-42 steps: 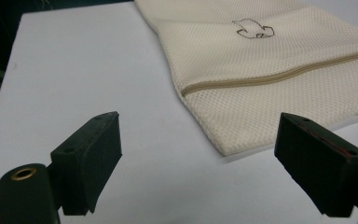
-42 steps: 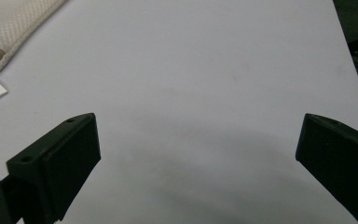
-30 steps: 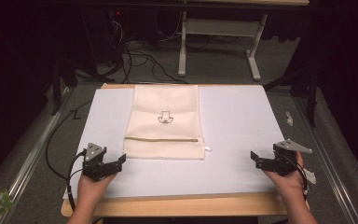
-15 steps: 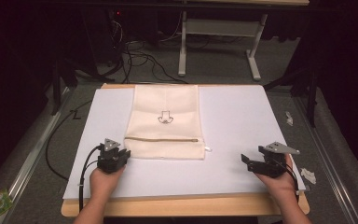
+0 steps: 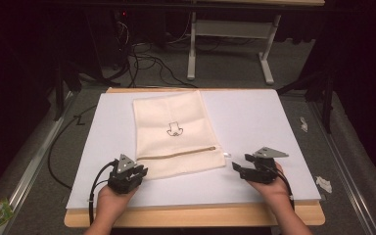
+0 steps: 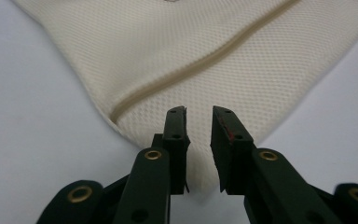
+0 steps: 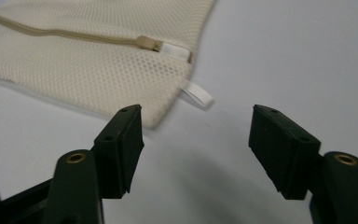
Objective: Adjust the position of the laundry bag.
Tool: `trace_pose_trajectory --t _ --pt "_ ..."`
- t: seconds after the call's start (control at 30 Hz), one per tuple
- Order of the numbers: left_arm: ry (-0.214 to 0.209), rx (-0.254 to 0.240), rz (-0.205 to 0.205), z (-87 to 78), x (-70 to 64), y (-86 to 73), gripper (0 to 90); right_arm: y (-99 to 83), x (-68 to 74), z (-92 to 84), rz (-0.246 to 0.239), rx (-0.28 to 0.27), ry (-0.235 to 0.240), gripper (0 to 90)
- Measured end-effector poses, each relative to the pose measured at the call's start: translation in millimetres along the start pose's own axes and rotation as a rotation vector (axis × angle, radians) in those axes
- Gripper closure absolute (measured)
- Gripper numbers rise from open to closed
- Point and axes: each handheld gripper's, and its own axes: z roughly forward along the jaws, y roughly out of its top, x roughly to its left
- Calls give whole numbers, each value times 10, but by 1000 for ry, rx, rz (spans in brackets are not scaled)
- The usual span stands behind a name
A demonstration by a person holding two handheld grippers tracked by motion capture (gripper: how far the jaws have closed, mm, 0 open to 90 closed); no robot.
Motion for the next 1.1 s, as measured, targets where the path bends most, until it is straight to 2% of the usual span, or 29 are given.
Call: trace_pose_trajectory --t 0.03,0.07,0.1,0.13,0.17,0.2,0.23,0.27,0.33,0.37,0.4,0.43,0.47,0.53,0.57,0.67,0.73,0.8,0.9,0.93,1.0,1.07,1.1 --pt "0 0 0 0 0 0 739 0 0 0 0 0 0 368" --pt "8 -8 -30 7 40 -12 710 82 90 135 -10 7 11 380" --pt "8 -8 -30 7 40 -12 683 82 90 135 -10 7 11 380" --pt "2 -14 -60 24 77 -24 640 171 159 295 -9 23 15 381" --pt "2 -14 -60 24 77 -24 600 171 159 295 -9 23 15 381" --pt "10 -11 -72 45 99 -35 567 255 199 481 -10 60 2 411" --pt "14 -5 -77 70 114 -42 567 255 199 481 -10 60 2 411" --pt "14 10 -75 114 124 -47 603 319 210 666 -26 92 -2 458" --pt "11 43 -69 195 127 -48 612 335 213 714 -30 101 -11 465" --pt "22 46 -54 216 124 -50 663 355 227 766 -34 107 -31 512" --pt "41 49 -39 226 109 -43 745 380 247 786 -54 111 -60 650" --pt "41 49 -39 226 109 -43 810 380 247 786 -54 111 -60 650" --pt "34 48 -40 224 116 -43 852 375 248 766 -76 114 -77 787" --pt "24 49 -40 223 117 -50 873 369 238 752 -81 115 -78 819" --pt "23 49 -37 222 111 -49 892 354 217 723 -76 115 -63 839" --pt "16 61 -30 214 87 -36 900 279 186 601 -59 101 -42 858" --pt "6 62 -25 213 56 -32 900 260 184 573 -64 100 -41 858" --pt "-13 66 -20 216 20 -27 900 207 178 470 -76 98 -37 858" --pt "-33 69 -4 244 -91 -6 900 124 144 261 -91 85 -38 858" --pt "-41 68 -1 255 -119 2 900 94 125 190 -91 82 -41 900" --pt "-65 68 11 276 -195 20 900 33 86 73 -91 77 -39 900" --pt "-93 73 42 287 -311 35 900 -89 38 -79 -86 96 -45 900" --pt "-93 73 42 287 -311 35 900 -89 38 -79 -86 96 -45 900"
